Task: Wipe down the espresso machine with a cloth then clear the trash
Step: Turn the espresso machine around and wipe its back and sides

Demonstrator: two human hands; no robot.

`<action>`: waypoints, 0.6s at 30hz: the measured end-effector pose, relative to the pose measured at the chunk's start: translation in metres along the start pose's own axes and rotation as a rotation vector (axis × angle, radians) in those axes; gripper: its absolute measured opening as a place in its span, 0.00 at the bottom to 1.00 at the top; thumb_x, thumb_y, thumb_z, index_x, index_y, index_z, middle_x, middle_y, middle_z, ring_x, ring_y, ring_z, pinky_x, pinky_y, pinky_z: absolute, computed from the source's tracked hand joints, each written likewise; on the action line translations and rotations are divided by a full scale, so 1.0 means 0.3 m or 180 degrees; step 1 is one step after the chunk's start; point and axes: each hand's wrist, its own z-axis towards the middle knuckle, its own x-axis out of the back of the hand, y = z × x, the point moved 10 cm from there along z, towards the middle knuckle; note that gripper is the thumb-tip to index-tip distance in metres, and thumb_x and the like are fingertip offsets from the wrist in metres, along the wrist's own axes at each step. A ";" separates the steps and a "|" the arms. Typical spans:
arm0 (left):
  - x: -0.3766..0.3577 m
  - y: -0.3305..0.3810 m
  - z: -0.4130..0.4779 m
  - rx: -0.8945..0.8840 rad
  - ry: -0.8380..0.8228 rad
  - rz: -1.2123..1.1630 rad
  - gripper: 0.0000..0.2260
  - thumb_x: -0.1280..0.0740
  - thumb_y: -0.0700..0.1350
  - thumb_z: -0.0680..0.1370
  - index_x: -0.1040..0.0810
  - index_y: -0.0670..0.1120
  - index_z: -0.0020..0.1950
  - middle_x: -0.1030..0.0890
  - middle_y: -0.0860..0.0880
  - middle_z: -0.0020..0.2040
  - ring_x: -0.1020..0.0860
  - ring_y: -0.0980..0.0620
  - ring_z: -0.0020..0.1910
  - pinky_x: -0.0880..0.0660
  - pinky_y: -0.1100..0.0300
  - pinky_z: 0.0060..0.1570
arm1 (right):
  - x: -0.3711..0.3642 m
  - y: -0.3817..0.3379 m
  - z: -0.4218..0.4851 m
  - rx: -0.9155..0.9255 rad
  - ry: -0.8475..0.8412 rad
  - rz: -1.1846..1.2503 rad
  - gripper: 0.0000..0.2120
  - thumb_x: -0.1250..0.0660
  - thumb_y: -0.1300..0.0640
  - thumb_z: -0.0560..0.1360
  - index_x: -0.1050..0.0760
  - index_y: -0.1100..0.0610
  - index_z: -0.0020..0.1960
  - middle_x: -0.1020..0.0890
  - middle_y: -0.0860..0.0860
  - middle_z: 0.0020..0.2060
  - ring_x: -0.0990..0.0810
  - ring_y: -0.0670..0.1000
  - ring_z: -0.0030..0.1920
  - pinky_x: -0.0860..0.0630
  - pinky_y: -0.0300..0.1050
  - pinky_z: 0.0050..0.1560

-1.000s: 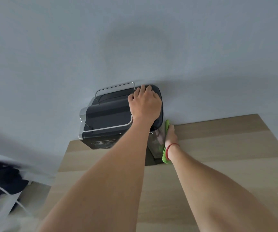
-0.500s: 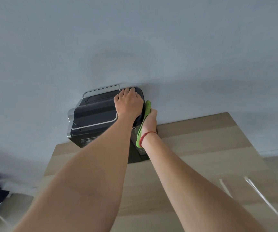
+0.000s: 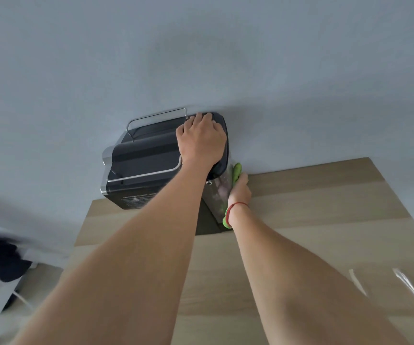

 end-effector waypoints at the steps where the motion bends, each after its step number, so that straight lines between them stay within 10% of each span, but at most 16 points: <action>1: 0.001 -0.002 0.002 0.0021 0.0006 -0.0027 0.18 0.48 0.46 0.81 0.28 0.46 0.68 0.25 0.49 0.67 0.31 0.47 0.68 0.40 0.52 0.68 | 0.001 0.002 0.001 -0.0040 -0.0033 -0.0035 0.24 0.46 0.38 0.67 0.23 0.55 0.47 0.18 0.58 0.53 0.20 0.61 0.54 0.26 0.59 0.62; 8: 0.027 -0.017 0.023 0.0168 0.0088 -0.0249 0.14 0.44 0.46 0.78 0.20 0.46 0.52 0.19 0.49 0.51 0.25 0.45 0.55 0.37 0.55 0.53 | -0.038 -0.104 -0.077 0.0040 -0.0382 -0.0261 0.31 0.41 0.31 0.72 0.26 0.55 0.62 0.21 0.54 0.53 0.21 0.56 0.54 0.27 0.49 0.61; 13: 0.008 -0.007 0.024 0.0122 -0.0041 -0.0101 0.16 0.48 0.48 0.80 0.24 0.50 0.61 0.23 0.50 0.63 0.30 0.48 0.66 0.40 0.49 0.69 | -0.146 -0.273 -0.106 0.0472 -0.0820 -0.0104 0.18 0.38 0.38 0.73 0.23 0.51 0.50 0.18 0.55 0.54 0.20 0.56 0.56 0.26 0.54 0.64; 18: -0.016 0.011 0.024 -0.0031 -0.0208 0.0243 0.20 0.51 0.50 0.80 0.30 0.52 0.69 0.32 0.52 0.73 0.38 0.49 0.74 0.42 0.46 0.70 | -0.219 -0.369 -0.101 0.0634 -0.1085 -0.0237 0.26 0.36 0.39 0.71 0.22 0.54 0.61 0.17 0.54 0.54 0.19 0.55 0.56 0.24 0.55 0.63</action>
